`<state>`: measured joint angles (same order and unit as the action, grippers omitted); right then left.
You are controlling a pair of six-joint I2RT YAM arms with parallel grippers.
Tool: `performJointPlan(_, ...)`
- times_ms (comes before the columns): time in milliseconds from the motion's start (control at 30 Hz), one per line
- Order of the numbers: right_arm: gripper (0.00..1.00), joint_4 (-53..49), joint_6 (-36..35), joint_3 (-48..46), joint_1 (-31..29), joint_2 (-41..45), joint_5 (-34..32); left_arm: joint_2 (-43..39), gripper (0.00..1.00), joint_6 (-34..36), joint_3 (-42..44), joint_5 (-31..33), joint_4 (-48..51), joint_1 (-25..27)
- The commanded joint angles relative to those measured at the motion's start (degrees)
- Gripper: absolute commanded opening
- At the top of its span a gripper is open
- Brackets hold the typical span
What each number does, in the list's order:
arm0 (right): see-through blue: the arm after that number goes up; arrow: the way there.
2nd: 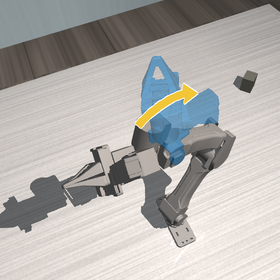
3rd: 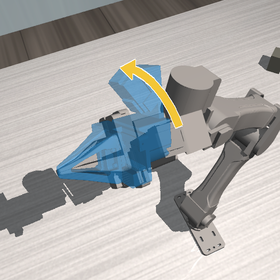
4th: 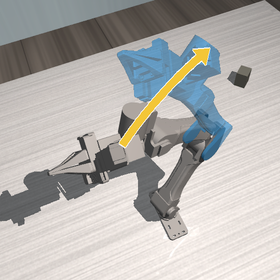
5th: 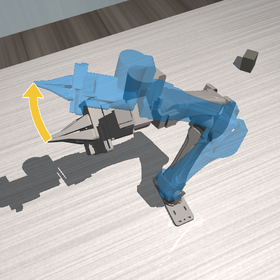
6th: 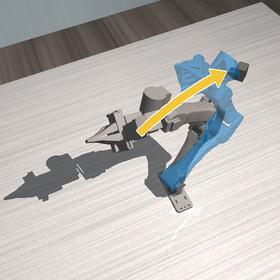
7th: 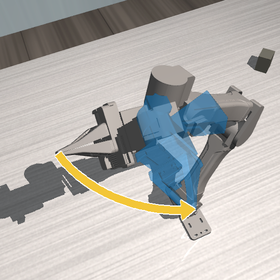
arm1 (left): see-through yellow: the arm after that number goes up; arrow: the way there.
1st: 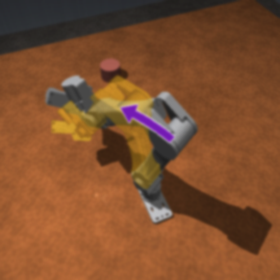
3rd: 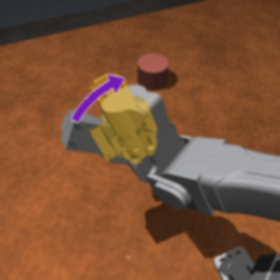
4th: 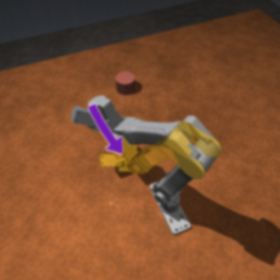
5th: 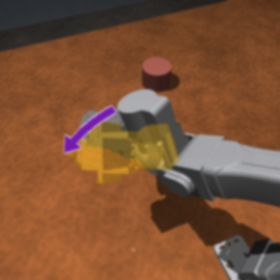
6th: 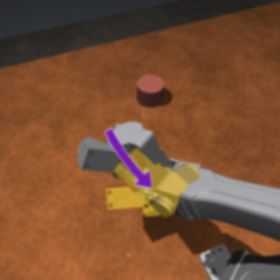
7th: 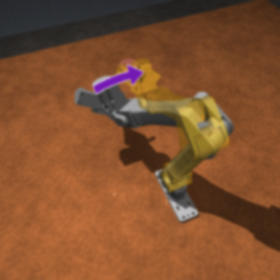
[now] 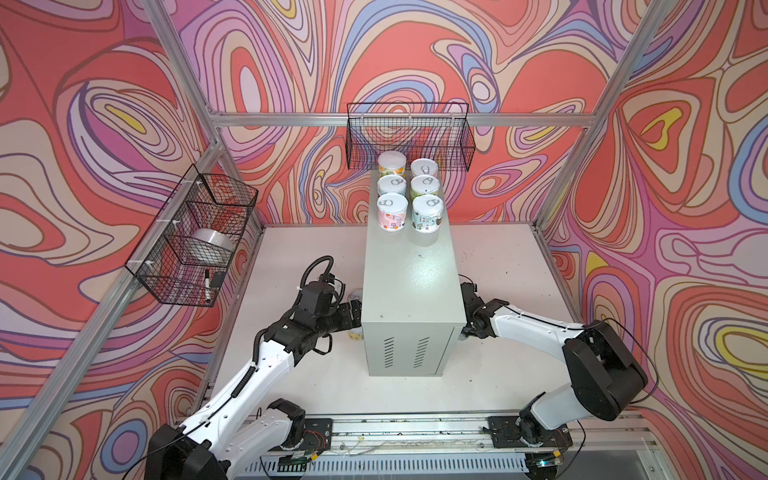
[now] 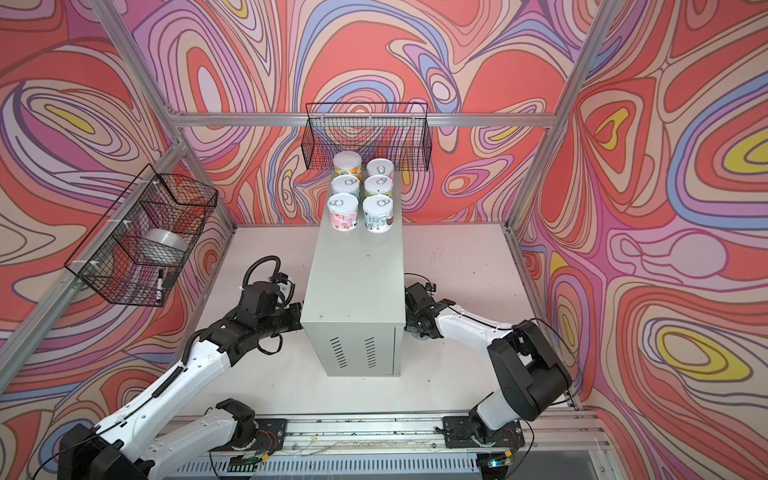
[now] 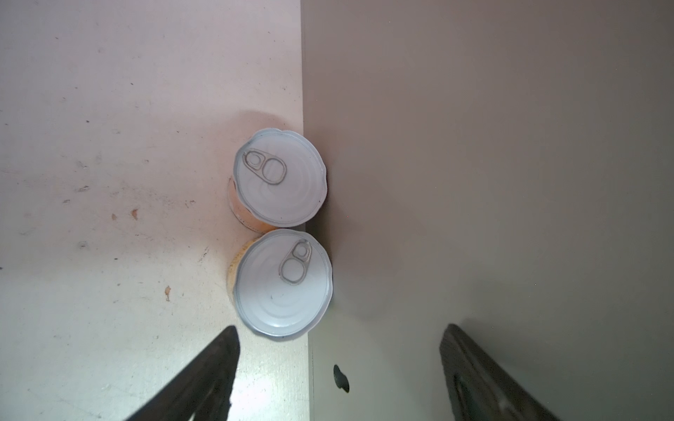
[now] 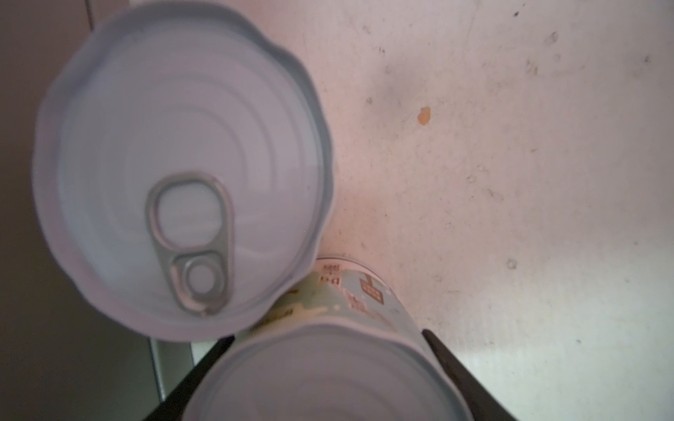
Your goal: Place and organize the canned foods onto the counter
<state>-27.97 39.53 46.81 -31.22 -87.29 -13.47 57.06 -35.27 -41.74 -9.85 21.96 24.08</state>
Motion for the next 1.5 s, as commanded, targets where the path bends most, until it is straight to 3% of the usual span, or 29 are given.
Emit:
performJointPlan(0,0.00,-2.94,0.19,0.69,-1.56,3.53,-1.64,-1.19,0.86,-2.23,1.17,2.41,-1.49,1.22)
performJointPlan(333,0.00,-20.08,-4.09,10.66,3.22,17.78,0.75,-0.21,0.86,-3.61,2.27,1.60,-5.50,2.75)
performJointPlan(567,0.00,-29.85,-9.36,25.14,5.15,19.45,-2.49,2.00,0.86,-3.42,1.27,0.66,-6.40,3.39)
performJointPlan(900,0.00,-35.15,-14.23,48.16,5.46,15.84,-5.19,4.69,0.86,-2.83,-0.45,2.48,-7.30,5.10)
performJointPlan(1100,0.00,-39.56,-17.36,65.41,5.45,9.33,0.41,2.05,0.92,1.19,-3.35,9.54,-1.01,4.87)
performJointPlan(1267,0.00,-46.73,-19.51,81.68,5.23,1.63,6.40,2.50,0.94,5.07,-9.54,11.08,5.65,2.22)
performJointPlan(1467,0.00,-52.12,-20.81,92.99,-1.86,-6.08,2.81,4.97,0.94,7.90,-14.57,11.51,10.05,0.04)
